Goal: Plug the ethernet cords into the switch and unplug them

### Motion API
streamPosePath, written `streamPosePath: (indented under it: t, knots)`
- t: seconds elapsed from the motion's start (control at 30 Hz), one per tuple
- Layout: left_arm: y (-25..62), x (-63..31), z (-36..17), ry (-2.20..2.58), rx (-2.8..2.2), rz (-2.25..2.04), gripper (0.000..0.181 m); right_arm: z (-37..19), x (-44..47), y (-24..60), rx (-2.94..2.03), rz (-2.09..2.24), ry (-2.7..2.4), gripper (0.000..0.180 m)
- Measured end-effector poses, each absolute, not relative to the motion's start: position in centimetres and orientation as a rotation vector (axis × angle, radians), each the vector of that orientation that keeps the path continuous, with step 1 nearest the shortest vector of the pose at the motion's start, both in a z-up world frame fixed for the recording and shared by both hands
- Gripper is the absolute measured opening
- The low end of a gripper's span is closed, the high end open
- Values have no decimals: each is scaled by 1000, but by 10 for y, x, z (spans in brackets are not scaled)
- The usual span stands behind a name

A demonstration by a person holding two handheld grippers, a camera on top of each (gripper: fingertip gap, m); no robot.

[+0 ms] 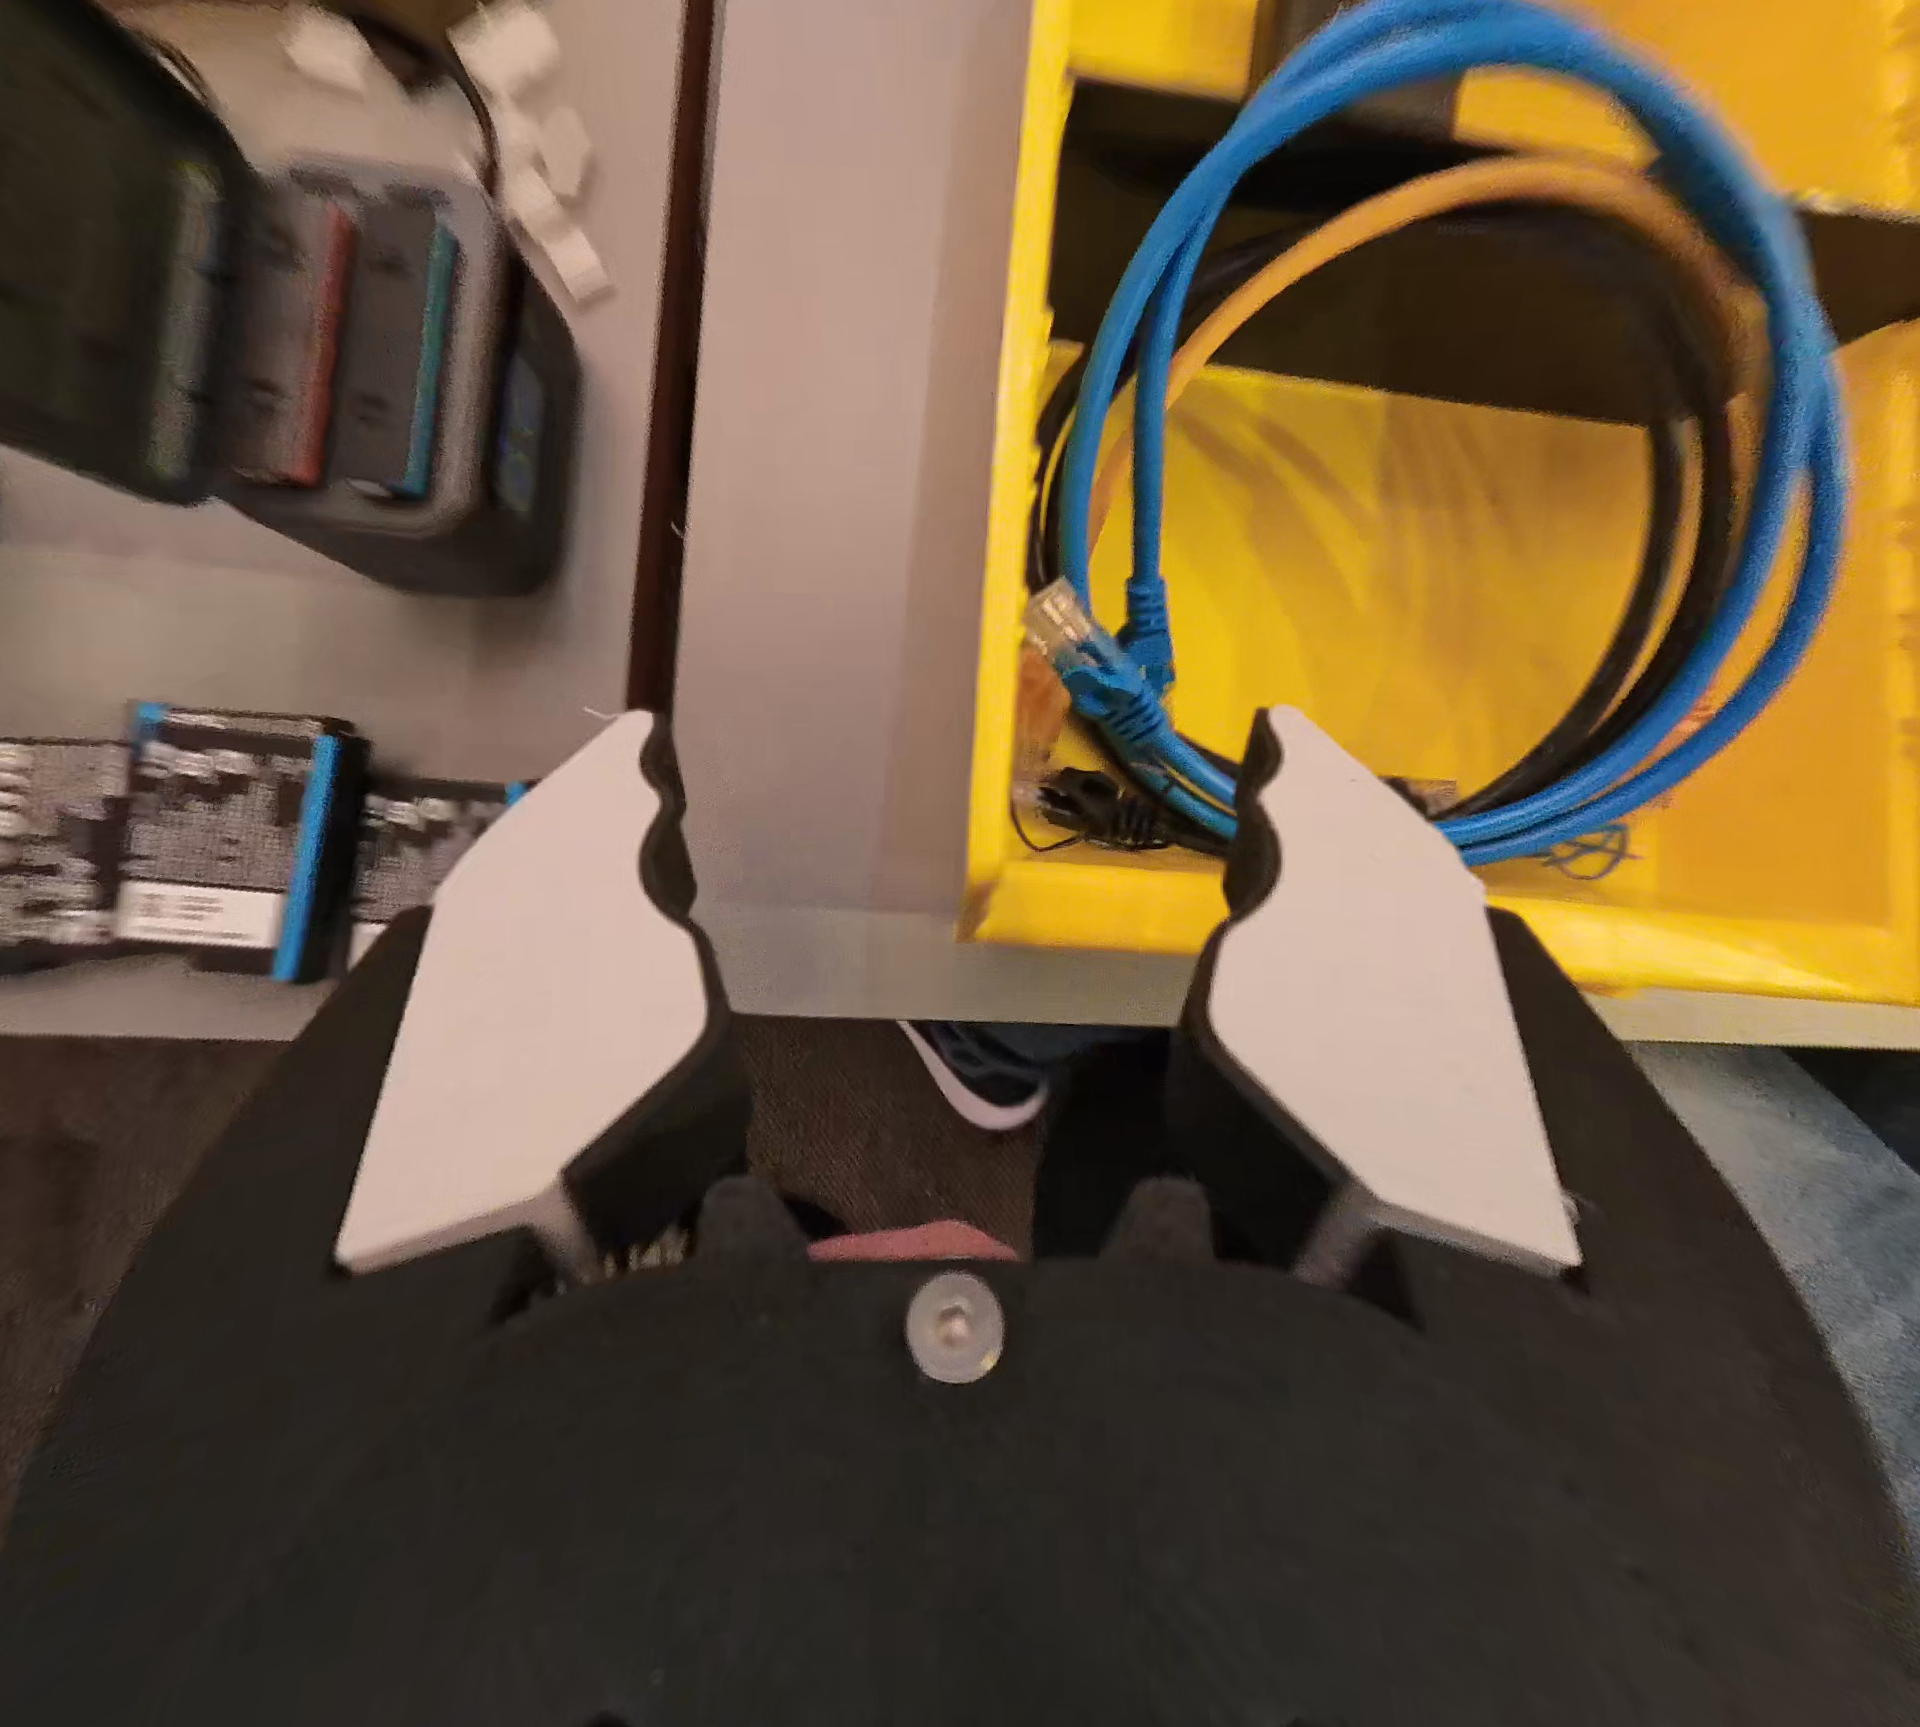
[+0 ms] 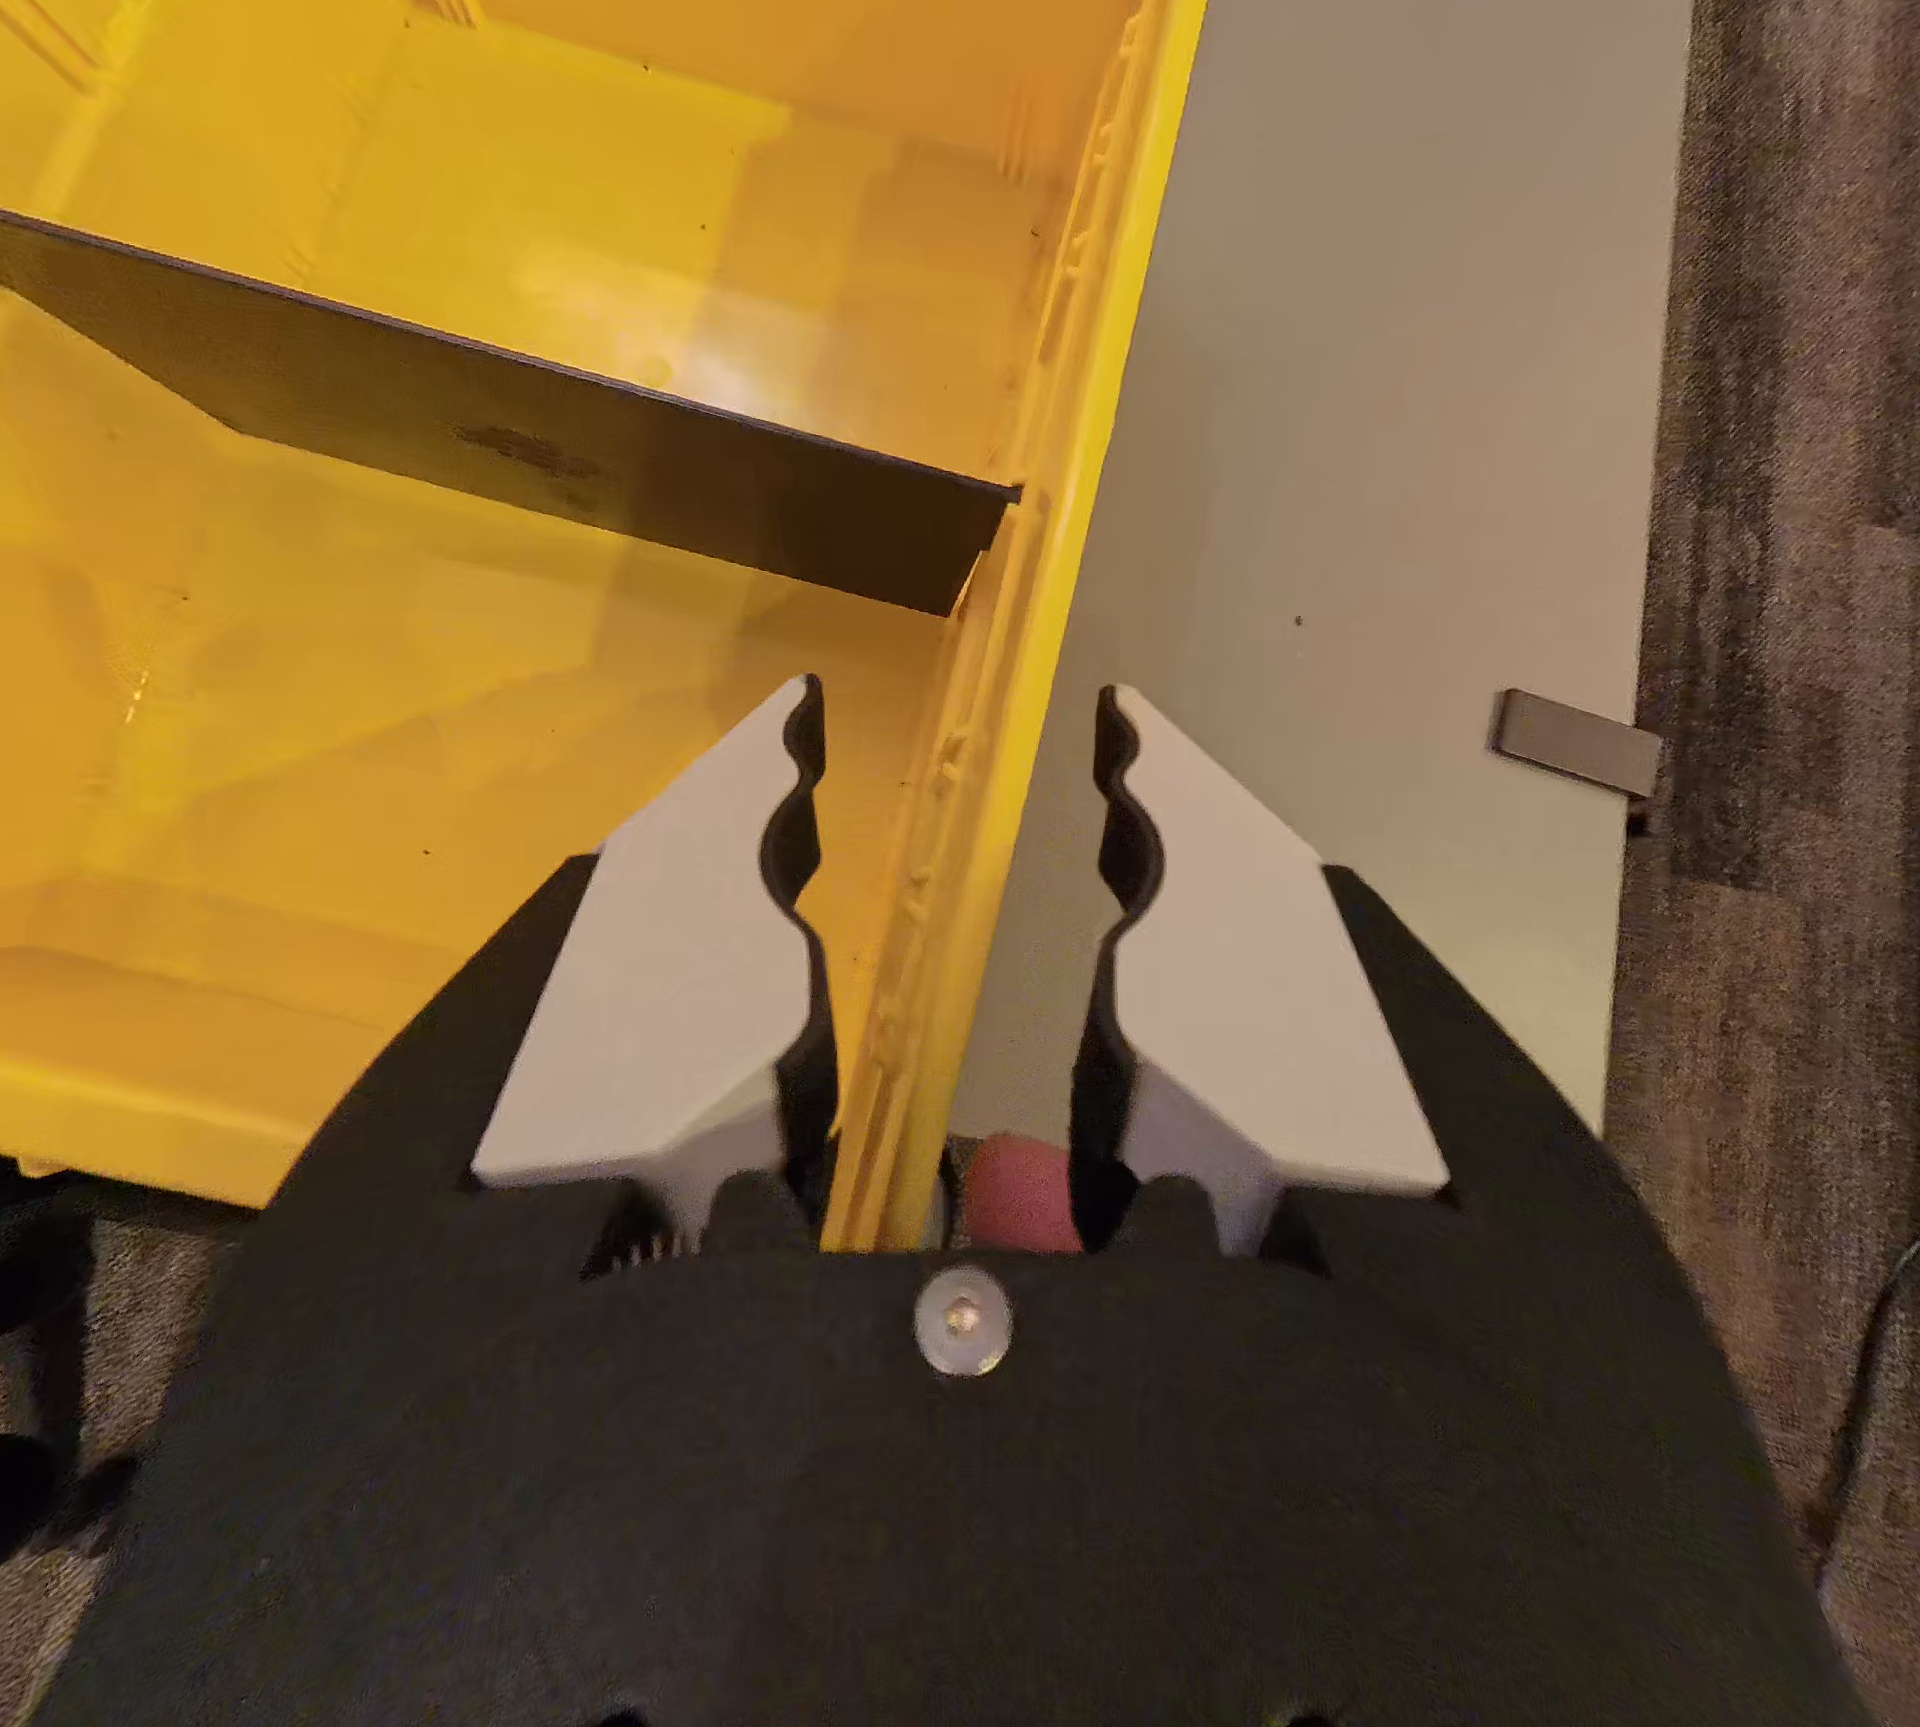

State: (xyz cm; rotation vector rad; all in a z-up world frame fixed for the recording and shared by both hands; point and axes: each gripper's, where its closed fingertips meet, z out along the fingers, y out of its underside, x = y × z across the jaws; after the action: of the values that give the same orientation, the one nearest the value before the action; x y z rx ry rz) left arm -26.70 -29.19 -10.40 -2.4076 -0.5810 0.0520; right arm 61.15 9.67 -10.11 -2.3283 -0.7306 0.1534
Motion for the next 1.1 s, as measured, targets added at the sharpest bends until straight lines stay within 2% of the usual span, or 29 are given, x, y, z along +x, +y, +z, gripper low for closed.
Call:
streamPosePath:
  t: [0.03, 0.13, 0.27, 0.33, 0.37, 0.5, 0.67, 0.73, 0.83, 0.9, 0.93, 1.1]
  knots:
    - [-290, -267, -88, -555, -2381, 101, 99, -97, 615, 98, -2317, 114, -727, 56]
    - [-263, -254, -35, -411, -2311, 192, 97, -73, 622, 103, -2237, -13, -701, 74]
    - [-195, -215, -6, -96, -2408, 240, 88, -15, 598, 98, -2045, -127, -725, 77]
    - [-159, -205, -14, 27, -2500, 243, 87, 12, 567, 89, -1936, -107, -765, 75]
    - [-144, -200, -23, 98, -2567, 229, 81, 22, 548, 83, -1899, -73, -792, 73]
    - [-103, -197, -60, 232, -2846, 150, 69, 38, 472, 57, -1775, -6, -974, 69]
    - [-96, -230, -110, 212, -3168, 240, 77, 28, 400, 25, -1696, 155, -1131, 65]
    - [-98, -232, -128, 172, -3240, 180, 82, 22, 386, 18, -1679, 181, -1163, 65]
    - [-100, -239, -144, 170, -3305, 227, 77, 16, 371, 9, -1673, 262, -1187, 64]
    - [-103, -239, -153, 157, -3335, 190, 62, 11, 367, 7, -1676, 271, -1203, 63]
    - [-104, -241, -156, 166, -3338, 205, 63, 8, 365, 6, -1683, 280, -1207, 63]
    - [-94, -246, -147, 184, -3228, 195, 60, -3, 356, -1, -1695, 366, -1218, 58]
